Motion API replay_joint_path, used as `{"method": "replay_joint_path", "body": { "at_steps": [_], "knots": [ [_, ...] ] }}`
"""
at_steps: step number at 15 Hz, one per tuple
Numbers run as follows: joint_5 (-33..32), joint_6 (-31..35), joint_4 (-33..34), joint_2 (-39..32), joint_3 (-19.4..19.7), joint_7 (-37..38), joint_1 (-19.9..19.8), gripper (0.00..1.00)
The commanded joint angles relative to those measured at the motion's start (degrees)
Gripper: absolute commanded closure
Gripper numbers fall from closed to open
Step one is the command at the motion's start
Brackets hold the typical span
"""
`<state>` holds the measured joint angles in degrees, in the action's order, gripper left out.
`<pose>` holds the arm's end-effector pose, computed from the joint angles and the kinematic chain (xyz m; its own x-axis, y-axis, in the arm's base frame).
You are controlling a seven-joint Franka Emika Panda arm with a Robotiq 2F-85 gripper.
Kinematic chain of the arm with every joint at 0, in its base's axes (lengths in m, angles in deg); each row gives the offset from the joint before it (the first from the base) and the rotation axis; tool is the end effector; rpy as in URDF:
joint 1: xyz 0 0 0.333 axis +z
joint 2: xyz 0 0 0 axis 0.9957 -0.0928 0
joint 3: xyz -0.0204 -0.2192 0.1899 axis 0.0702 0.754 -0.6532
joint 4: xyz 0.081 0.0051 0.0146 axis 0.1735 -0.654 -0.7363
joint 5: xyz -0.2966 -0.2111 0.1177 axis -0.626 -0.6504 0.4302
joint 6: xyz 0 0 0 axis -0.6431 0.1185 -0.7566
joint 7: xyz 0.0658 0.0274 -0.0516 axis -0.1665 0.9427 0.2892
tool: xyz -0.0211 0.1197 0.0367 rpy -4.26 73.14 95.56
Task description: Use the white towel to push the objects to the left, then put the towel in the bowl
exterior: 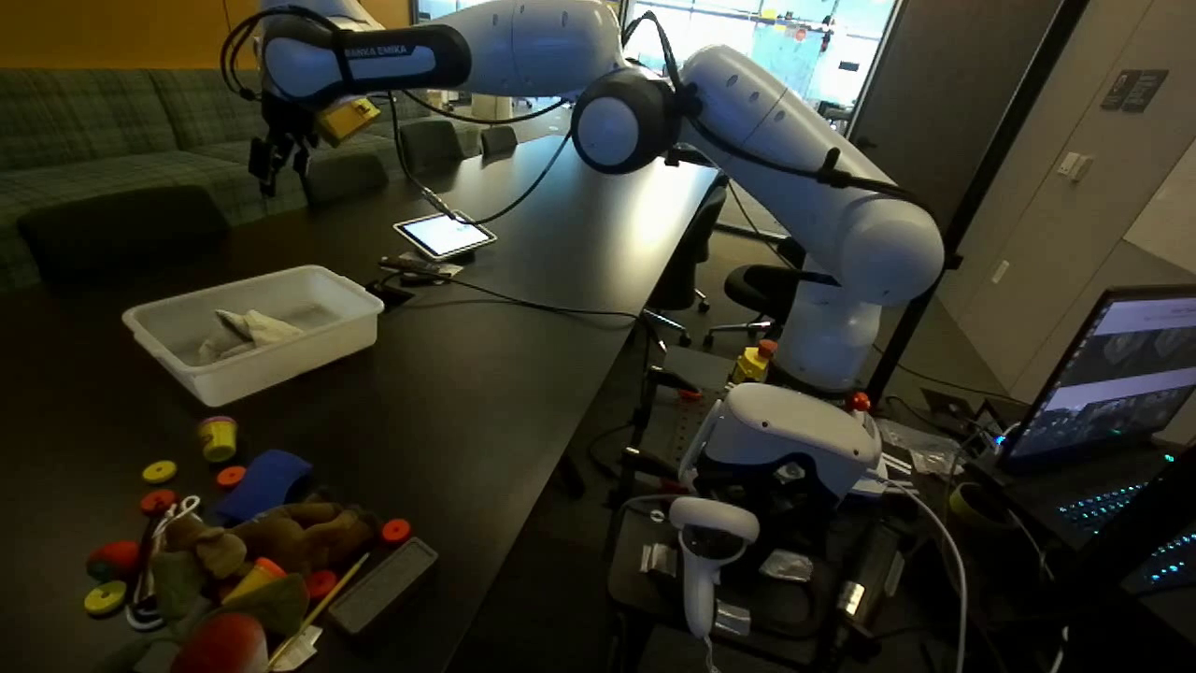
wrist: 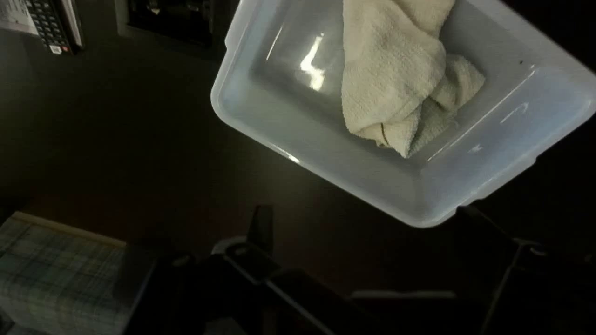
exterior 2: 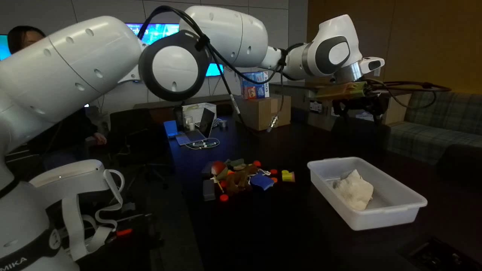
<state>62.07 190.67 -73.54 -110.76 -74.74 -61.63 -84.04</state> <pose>0.8085 -0.0090 0.3370 0.8974 0.2508 0.3631 0.1849 -0.9608 0.2065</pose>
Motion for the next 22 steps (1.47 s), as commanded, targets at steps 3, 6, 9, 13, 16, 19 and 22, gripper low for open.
{"method": "replay_joint_path", "body": {
  "at_steps": [3,6,9,13,16,19,22],
  "knots": [
    [1.3,-6.3,-17.6,12.4,-1.7,-3.7,-2.1,0.0],
    [1.6,-8.2,-25.4,17.1,-1.7,-3.6,-3.1,0.0],
    [2.2,-8.3,-33.2,21.5,-1.8,-3.5,-4.8,0.0],
    [3.4,-6.3,-44.2,27.4,-1.5,-4.9,-7.6,0.0],
    [4.5,-3.1,-52.4,31.7,-1.5,-8.1,-10.2,0.0],
    [5.8,3.9,-61.1,35.8,-1.2,-12.4,-13.0,0.0],
    [8.5,12.1,-70.1,39.7,-1.3,-18.0,-16.4,0.0]
  ]
}}
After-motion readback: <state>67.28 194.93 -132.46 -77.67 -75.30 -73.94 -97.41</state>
